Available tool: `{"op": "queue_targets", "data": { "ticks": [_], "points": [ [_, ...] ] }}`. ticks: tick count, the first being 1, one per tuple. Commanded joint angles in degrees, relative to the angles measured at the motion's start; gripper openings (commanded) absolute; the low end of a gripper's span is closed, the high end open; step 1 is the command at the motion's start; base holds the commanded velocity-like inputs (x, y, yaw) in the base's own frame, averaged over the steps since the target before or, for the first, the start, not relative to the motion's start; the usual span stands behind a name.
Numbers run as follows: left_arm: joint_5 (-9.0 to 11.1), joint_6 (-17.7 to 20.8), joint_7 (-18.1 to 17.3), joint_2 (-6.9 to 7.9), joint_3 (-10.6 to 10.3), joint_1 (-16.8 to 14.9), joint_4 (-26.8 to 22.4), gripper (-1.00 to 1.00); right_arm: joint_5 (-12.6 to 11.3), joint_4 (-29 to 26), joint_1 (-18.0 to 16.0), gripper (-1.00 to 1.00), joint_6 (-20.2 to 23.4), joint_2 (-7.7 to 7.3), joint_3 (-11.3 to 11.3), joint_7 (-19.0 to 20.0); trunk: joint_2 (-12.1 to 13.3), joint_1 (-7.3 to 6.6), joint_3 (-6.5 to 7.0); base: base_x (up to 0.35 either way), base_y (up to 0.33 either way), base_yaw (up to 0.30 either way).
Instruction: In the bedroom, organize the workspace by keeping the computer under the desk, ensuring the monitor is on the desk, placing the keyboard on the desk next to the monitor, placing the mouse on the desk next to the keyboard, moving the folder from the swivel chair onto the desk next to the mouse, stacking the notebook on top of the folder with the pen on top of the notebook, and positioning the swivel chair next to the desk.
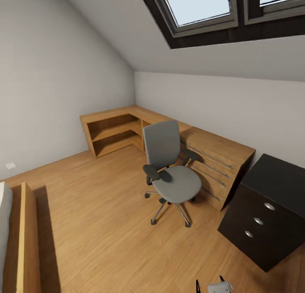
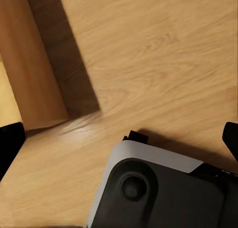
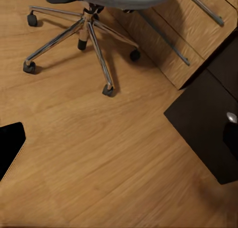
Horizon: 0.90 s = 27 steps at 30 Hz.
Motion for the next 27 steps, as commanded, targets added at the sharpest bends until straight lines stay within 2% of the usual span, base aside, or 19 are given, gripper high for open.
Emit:
{"op": "queue_targets", "data": {
  "ticks": [1,7,19,27],
  "points": [
    [0.37,-0.09,0.43,0.03,-0.46,0.02,-0.10,1.00,-0.23,0.12,-0.01,1.00,-0.15,0.04,0.51,-0.26,-0.04,0.01,-0.06,0.000,0.000,0.279],
    [0.46,-0.09,0.43,-0.01,-0.45,0.02,-0.10,1.00,-0.21,0.12,0.10,1.00,-0.20,-0.01,0.51,-0.26,-0.04,0.01,-0.06,0.130,0.000,0.279],
    [0.41,-0.01,0.43,-0.10,-0.52,0.02,-0.01,1.00,-0.28,0.05,0.11,1.00,-0.29,-0.04,0.46,-0.33,-0.04,0.01,0.37,0.306,0.000,0.259],
    [0.41,-0.01,0.43,-0.11,-0.51,0.02,-0.01,1.00,-0.29,0.08,0.11,1.00,-0.99,-0.04,0.43,-0.35,-0.04,0.01,0.89,0.087,0.000,0.214]
  ]
}}
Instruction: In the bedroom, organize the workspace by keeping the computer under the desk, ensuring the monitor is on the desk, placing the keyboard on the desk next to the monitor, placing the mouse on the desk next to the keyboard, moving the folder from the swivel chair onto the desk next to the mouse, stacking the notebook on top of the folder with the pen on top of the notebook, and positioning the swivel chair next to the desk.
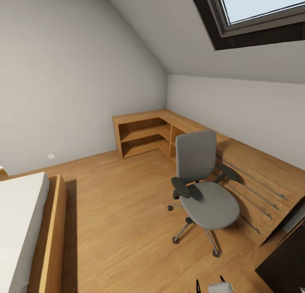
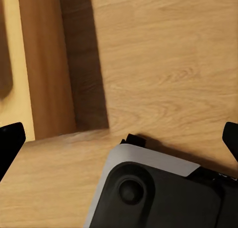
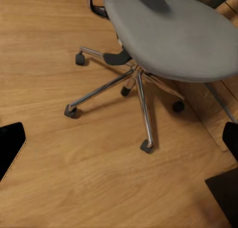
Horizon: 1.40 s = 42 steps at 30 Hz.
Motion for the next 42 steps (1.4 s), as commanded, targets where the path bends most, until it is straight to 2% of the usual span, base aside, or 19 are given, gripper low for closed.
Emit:
{"op": "queue_targets", "data": {
  "ticks": [1,13,22,31,42],
  "points": [
    [0.34,-0.11,0.43,0.04,-0.47,0.02,-0.09,1.00,-0.24,0.12,-0.04,1.00,-0.21,0.05,0.49,-0.28,-0.05,0.01,0.02,0.016,0.000,0.175],
    [0.34,-0.11,0.43,0.06,-0.48,0.02,-0.09,1.00,-0.24,0.14,-0.04,1.00,-0.49,0.05,0.51,-0.28,-0.05,0.01,1.01,0.022,0.000,0.135],
    [0.31,-0.11,0.43,0.04,-0.49,0.02,-0.09,1.00,-0.24,0.13,-0.04,1.00,-0.50,0.05,0.52,-0.28,-0.05,0.01,1.60,0.259,-0.060,0.193],
    [0.26,-0.11,0.43,0.04,-0.48,0.02,-0.09,1.00,-0.24,0.11,-0.04,1.00,-0.48,0.05,0.55,-0.35,-0.05,0.01,1.71,0.293,-0.093,0.264],
    [0.26,-0.11,0.43,0.04,-0.48,0.02,-0.09,1.00,-0.24,0.07,-0.04,1.00,-0.42,0.05,0.48,-0.36,-0.05,0.01,1.56,0.051,-0.019,0.275]
  ]
}}
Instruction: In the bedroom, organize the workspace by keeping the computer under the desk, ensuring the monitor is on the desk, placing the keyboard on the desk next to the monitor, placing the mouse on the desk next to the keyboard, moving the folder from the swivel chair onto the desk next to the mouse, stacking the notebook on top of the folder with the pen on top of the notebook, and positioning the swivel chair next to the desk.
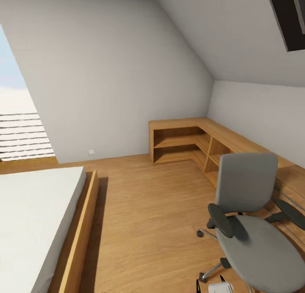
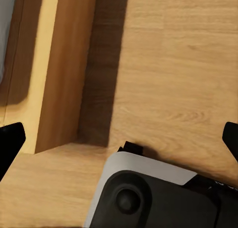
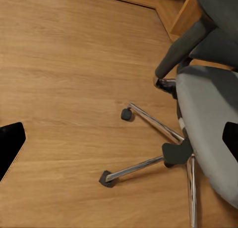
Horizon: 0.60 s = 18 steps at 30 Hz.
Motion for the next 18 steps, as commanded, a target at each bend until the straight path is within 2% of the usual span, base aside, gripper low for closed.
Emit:
{"op": "queue_targets", "data": {
  "ticks": [1,7,18],
  "points": [
    [0.35,-0.11,0.43,0.06,-0.47,0.02,-0.09,1.00,-0.26,0.10,-0.04,1.00,-0.12,0.03,0.49,-0.28,-0.05,0.01,-0.09,0.022,-0.001,0.268],
    [0.35,-0.11,0.43,0.07,-0.47,0.02,-0.10,1.00,-0.28,0.10,-0.04,1.00,-0.12,-0.02,0.49,-0.28,-0.05,0.01,-0.35,0.158,-0.001,0.253],
    [0.35,-0.11,0.43,0.05,-0.47,0.02,-0.09,1.00,-0.38,0.10,-0.04,1.00,-0.04,-0.12,0.44,-0.28,-0.05,0.01,-0.89,0.302,0.000,0.223]
  ]
}}
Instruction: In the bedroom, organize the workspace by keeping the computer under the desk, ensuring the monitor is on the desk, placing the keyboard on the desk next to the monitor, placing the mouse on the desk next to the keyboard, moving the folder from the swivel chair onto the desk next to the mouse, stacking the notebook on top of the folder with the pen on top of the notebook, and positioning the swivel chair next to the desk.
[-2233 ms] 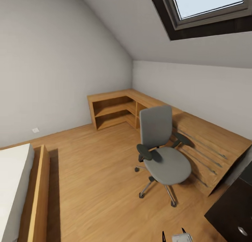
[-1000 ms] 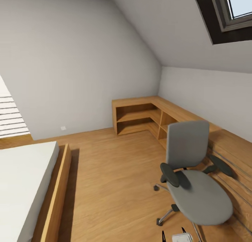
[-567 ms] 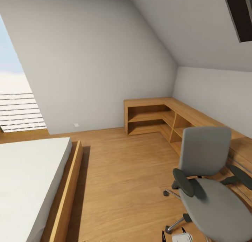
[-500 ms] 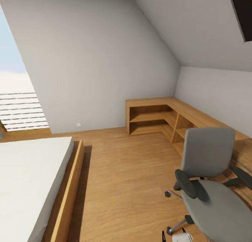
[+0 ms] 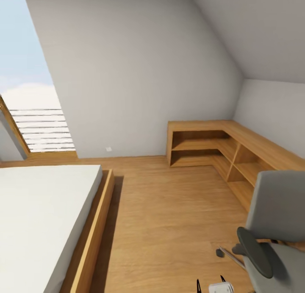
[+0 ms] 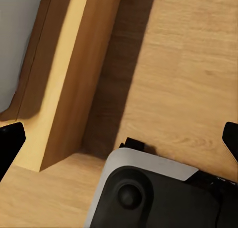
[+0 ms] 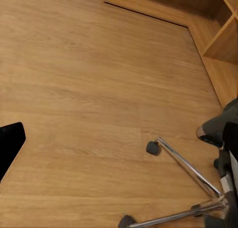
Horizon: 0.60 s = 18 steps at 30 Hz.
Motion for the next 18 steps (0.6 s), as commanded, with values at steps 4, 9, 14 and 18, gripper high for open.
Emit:
{"op": "queue_targets", "data": {
  "ticks": [4,9,14,18],
  "points": [
    [0.35,-0.10,0.43,0.05,-0.47,0.02,-0.10,1.00,-0.25,0.11,-0.04,1.00,-0.12,0.03,0.48,-0.29,-0.04,0.04,-0.14,0.320,0.000,0.055],
    [0.35,-0.10,0.45,0.05,-0.47,0.02,-0.10,1.00,-0.26,0.11,-0.05,1.00,-0.12,0.03,0.47,-0.29,-0.04,0.04,-0.16,0.321,0.000,0.010],
    [0.35,-0.10,0.44,0.04,-0.47,0.02,-0.10,1.00,-0.26,0.11,-0.05,1.00,-0.12,0.03,0.47,-0.28,-0.04,0.04,-0.16,0.321,0.000,0.002],
    [0.35,-0.10,0.44,0.10,-0.47,0.02,-0.10,1.00,-0.26,0.11,-0.05,1.00,-0.12,0.03,0.47,-0.28,-0.04,0.04,-0.16,0.321,0.000,0.000]
  ]
}}
